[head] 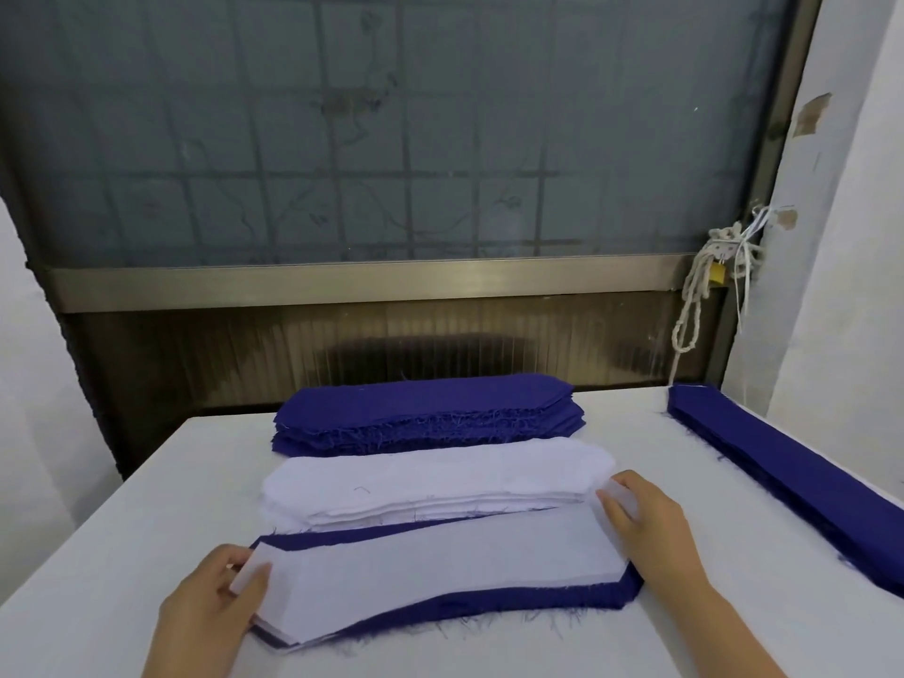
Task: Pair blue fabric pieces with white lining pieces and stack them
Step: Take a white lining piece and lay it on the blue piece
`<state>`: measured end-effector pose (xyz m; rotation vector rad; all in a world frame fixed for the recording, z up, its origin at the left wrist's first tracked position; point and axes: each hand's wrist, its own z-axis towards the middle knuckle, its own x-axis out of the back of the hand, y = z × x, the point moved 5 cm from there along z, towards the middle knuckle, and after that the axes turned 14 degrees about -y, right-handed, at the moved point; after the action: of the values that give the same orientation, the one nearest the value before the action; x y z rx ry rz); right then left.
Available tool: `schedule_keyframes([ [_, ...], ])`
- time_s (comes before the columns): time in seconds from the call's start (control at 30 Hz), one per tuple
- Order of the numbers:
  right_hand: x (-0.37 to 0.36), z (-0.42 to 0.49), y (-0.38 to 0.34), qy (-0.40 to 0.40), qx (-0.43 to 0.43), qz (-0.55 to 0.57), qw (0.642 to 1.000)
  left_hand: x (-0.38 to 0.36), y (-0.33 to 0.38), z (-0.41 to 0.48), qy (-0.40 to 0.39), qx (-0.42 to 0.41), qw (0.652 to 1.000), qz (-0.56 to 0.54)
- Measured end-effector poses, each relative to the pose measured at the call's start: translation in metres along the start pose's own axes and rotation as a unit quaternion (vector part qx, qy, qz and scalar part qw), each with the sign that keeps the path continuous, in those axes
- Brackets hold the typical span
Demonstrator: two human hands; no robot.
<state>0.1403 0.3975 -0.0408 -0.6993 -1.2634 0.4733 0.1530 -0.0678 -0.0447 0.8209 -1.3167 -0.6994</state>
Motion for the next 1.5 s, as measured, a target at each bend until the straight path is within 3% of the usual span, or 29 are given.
schedule_keyframes([
  [0.33, 0.011, -0.010, 0.002, 0.046, -0.033, 0.068, 0.996, 0.002, 0.003, 0.000, 0.028, -0.032, 0.999, -0.016],
  [0.63, 0.010, -0.010, 0.004, 0.039, -0.050, 0.066, 0.996, 0.001, 0.003, 0.004, 0.023, -0.086, 0.994, 0.059],
  [0.93, 0.006, -0.006, 0.012, 0.032, -0.085, -0.028, 0.995, 0.000, 0.005, 0.006, 0.002, -0.057, 0.996, 0.074],
  [1.2, 0.005, -0.007, 0.009, 0.036, -0.056, -0.063, 0.996, 0.001, -0.001, 0.005, 0.042, -0.045, 0.996, 0.072],
  [1.37, 0.012, -0.008, -0.001, 0.088, -0.030, -0.146, 0.985, 0.009, 0.001, 0.005, 0.073, 0.001, 0.990, 0.117],
  [1.5, 0.009, -0.011, -0.018, 0.062, 0.083, -0.133, 0.986, 0.005, 0.027, -0.004, 0.040, -0.110, 0.981, 0.153],
])
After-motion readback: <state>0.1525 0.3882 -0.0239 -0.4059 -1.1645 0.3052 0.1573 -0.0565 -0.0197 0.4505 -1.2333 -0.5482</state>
